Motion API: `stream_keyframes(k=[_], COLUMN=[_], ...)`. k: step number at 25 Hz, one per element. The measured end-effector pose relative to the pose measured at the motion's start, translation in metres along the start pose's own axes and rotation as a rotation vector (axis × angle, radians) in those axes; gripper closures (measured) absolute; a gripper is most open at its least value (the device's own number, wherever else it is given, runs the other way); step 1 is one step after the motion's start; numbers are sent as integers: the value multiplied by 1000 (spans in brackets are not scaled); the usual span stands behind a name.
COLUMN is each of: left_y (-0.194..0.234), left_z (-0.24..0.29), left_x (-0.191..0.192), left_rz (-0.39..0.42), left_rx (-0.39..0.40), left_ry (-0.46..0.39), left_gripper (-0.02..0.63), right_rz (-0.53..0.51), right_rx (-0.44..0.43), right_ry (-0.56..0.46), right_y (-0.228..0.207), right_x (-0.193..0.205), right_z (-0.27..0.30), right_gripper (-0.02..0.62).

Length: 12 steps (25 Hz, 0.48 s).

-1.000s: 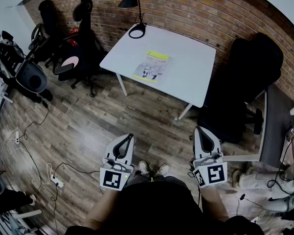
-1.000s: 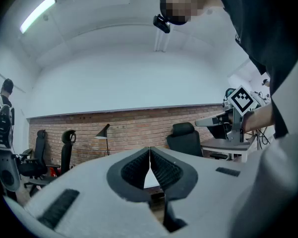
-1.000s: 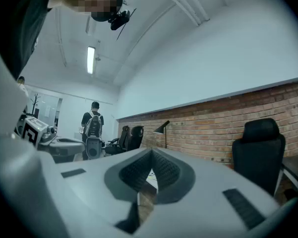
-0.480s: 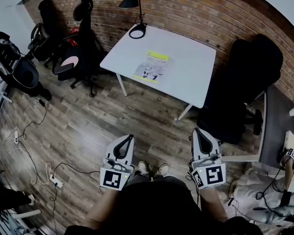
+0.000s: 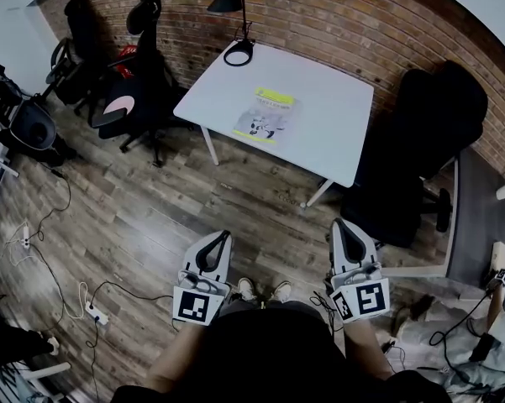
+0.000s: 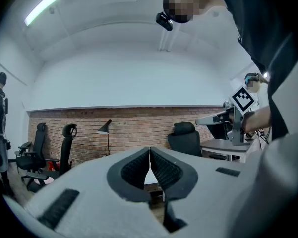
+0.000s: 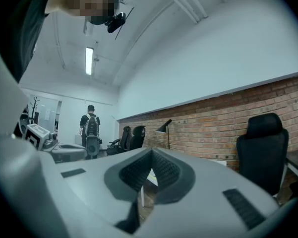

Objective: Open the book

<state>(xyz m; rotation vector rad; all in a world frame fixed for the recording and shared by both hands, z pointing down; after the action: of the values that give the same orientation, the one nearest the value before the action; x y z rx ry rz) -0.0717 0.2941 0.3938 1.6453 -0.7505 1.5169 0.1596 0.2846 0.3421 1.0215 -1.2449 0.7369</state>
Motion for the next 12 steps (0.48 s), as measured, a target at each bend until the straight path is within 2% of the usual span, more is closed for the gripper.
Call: stream_keyframes(k=[5,12], left_y=[21,50], left_z=[2,0], left_x=[-6,8], left_rz=[-5,-56], left_rx=[16,14], left_ry=[-23,17], left_gripper=[580,580], right_rz=[2,23], right_rx=[9,14], right_ry=[12,45], right_y=[10,25], right_x=[-3,3], right_z=[15,39], right_gripper=[583,584])
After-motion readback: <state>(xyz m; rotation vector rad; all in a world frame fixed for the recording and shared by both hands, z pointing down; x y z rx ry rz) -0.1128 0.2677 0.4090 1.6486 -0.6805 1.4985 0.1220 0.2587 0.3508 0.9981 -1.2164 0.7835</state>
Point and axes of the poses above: the fingertips, and each gripper's own axes: z forward along the fingers, y to its left, x out of its underside, the point moved 2 cm from there along -z, backward along the fingers, and after that the axes turned 11 degrees about -z, right-handed, at the moved point
